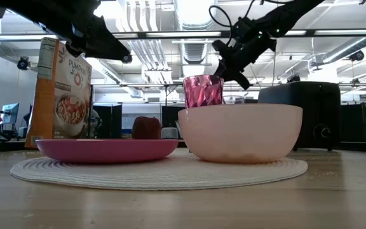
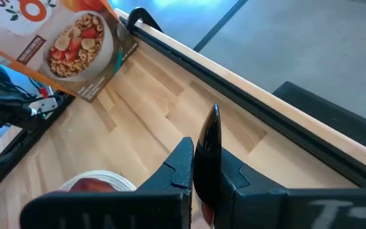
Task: Arrange a breakfast setting
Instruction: Put the blue spoon from the transparent cup to the right of the orange bowl
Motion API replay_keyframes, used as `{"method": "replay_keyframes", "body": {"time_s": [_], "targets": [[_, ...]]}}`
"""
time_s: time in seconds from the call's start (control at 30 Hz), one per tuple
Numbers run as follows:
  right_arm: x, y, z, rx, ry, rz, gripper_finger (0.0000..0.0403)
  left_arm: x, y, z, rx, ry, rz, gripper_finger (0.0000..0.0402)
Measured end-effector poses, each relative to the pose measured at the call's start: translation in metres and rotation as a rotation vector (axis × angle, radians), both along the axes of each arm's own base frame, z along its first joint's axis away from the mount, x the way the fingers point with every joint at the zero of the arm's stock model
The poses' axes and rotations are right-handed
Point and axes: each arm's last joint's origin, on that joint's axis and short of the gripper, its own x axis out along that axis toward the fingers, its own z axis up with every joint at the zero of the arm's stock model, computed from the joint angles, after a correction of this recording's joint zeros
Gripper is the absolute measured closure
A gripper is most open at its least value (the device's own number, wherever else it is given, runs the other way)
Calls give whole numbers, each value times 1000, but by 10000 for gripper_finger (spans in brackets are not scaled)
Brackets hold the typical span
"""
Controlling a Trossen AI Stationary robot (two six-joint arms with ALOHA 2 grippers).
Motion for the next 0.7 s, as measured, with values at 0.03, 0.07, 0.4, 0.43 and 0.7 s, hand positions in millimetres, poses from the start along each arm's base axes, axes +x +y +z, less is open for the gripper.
{"method": "replay_keyframes", "body": {"time_s": [0.03, 0.07, 0.4, 0.43, 0.7], "targets": [[-2, 2, 3, -3, 2, -4, 390, 0, 0, 0, 0, 0, 0, 197], [-4, 3, 5, -7, 9, -12, 390, 0, 0, 0, 0, 0, 0, 197], [-25, 24, 46, -91, -58, -30, 390, 2, -1, 4, 16, -15, -20, 197], [-27, 27, 50, -100, -68, -28, 390, 2, -1, 5, 26, -20, -25, 197], [-37, 56, 81, -224, -135, 39, 390, 6, -2, 15, 154, -45, -97, 197]]}}
